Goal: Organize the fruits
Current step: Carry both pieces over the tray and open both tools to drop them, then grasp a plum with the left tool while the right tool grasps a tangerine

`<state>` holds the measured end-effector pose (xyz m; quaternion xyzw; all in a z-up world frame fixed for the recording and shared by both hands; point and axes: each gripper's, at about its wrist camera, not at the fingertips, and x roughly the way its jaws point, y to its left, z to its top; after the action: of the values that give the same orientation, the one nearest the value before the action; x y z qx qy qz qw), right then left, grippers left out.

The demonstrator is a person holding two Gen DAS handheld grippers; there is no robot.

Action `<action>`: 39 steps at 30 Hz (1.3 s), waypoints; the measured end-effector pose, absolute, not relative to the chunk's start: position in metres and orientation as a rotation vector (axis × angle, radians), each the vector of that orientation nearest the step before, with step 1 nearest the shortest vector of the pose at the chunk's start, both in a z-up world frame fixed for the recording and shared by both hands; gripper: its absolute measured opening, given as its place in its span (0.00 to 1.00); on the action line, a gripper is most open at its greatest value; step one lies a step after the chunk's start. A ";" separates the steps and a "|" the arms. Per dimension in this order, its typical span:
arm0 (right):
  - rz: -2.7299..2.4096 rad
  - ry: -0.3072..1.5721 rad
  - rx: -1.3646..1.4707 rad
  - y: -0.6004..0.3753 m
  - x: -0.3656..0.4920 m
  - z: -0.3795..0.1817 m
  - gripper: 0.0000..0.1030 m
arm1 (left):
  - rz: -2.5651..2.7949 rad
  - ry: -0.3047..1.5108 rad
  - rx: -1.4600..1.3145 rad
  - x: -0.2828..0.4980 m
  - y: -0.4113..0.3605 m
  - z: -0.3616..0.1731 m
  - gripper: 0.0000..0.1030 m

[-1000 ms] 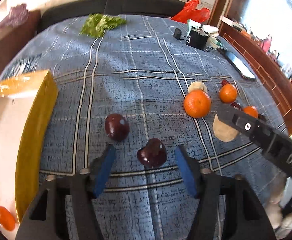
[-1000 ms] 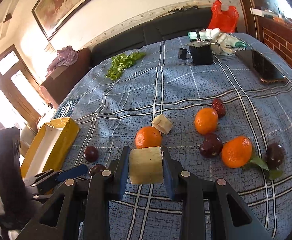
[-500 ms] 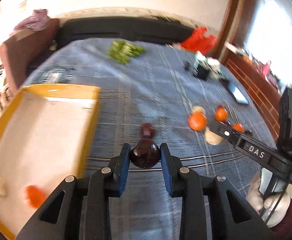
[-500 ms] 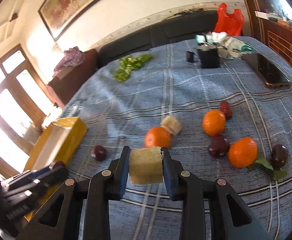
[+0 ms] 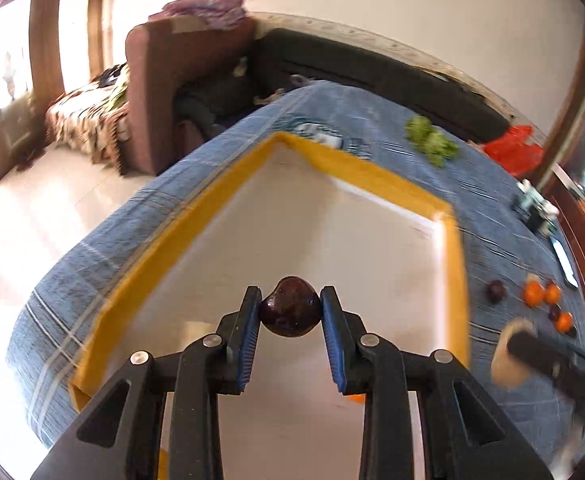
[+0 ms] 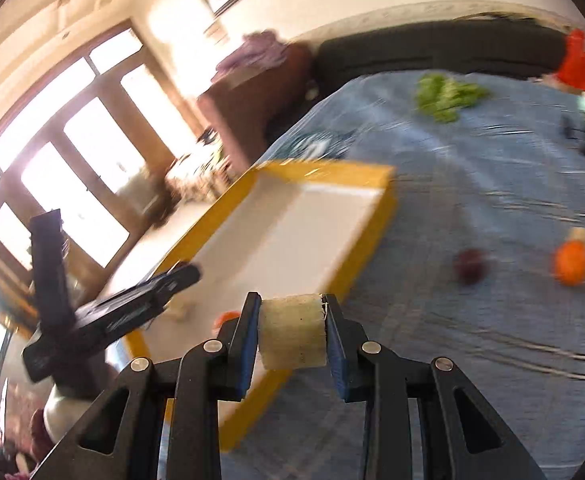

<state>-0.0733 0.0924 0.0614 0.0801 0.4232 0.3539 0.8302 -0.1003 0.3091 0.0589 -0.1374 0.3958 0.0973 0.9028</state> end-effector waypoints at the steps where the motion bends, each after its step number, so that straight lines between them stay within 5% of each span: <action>1: 0.762 0.912 0.147 0.105 -0.077 0.060 0.33 | 0.207 0.824 -0.296 -0.098 0.318 0.057 0.28; 12: 0.898 1.012 -0.046 0.185 -0.113 0.026 0.34 | 0.202 0.824 -0.401 -0.098 0.355 0.044 0.30; 14: 0.891 1.016 -0.060 0.190 -0.114 0.021 0.34 | 0.202 0.808 -0.415 -0.104 0.356 0.047 0.42; 20: 0.879 0.974 -0.045 0.181 -0.116 0.032 0.35 | 0.209 0.750 -0.445 -0.124 0.353 0.067 0.56; 32: 0.639 0.871 0.059 0.057 -0.115 0.073 0.39 | 0.034 0.691 -0.443 -0.149 0.294 0.113 0.66; 38: 0.262 0.808 0.049 -0.068 -0.088 0.139 0.39 | -0.133 0.653 -0.413 -0.156 0.243 0.145 0.68; 39: 0.206 0.805 0.054 -0.086 -0.082 0.152 0.46 | -0.142 0.652 -0.399 -0.156 0.234 0.149 0.69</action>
<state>-0.0819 -0.0860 0.1520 0.0263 0.3909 0.0999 0.9146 -0.1561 0.2342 0.1489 -0.1947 0.3176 -0.0693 0.9254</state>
